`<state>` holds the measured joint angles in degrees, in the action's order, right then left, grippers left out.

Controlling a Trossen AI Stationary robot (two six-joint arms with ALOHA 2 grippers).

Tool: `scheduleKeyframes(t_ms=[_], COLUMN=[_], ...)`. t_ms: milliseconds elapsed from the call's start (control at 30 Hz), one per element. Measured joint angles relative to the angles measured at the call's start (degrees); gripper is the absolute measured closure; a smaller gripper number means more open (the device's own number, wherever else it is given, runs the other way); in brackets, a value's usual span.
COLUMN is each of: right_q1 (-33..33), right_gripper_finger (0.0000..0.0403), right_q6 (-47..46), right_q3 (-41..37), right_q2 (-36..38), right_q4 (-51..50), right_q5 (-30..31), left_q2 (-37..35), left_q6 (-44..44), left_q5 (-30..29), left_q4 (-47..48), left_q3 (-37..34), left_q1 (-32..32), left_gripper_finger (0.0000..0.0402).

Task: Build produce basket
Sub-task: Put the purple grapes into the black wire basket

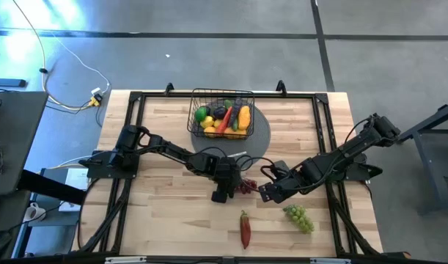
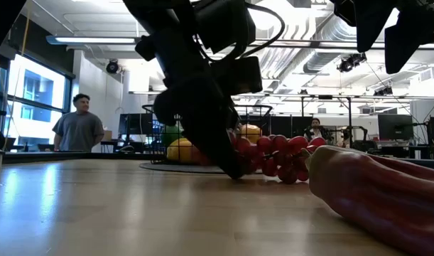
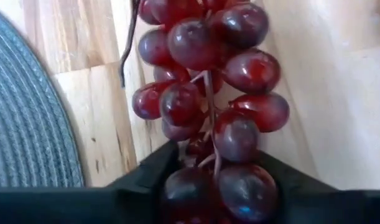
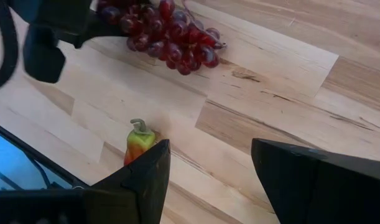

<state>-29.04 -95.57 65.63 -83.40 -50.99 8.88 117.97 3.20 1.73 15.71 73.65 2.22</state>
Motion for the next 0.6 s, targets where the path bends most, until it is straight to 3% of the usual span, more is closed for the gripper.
scheduleKeyframes(t_ms=[267,600], right_q1=[0.0,0.0], right_gripper_finger=[0.0197,0.0197], right_q6=[0.0,-2.0], right_q3=[0.0,0.0], right_q2=[0.0,0.0], right_q4=[-0.5,-1.3], right_q5=[1.5,2.4], left_q2=[-4.4,-11.5], left_q6=[-1.6,-1.1], left_q5=[4.1,8.1], left_q4=[3.0,4.5], left_q3=[0.0,0.0], left_q1=[-1.5,-4.6], left_gripper_finger=[0.0385,0.0395])
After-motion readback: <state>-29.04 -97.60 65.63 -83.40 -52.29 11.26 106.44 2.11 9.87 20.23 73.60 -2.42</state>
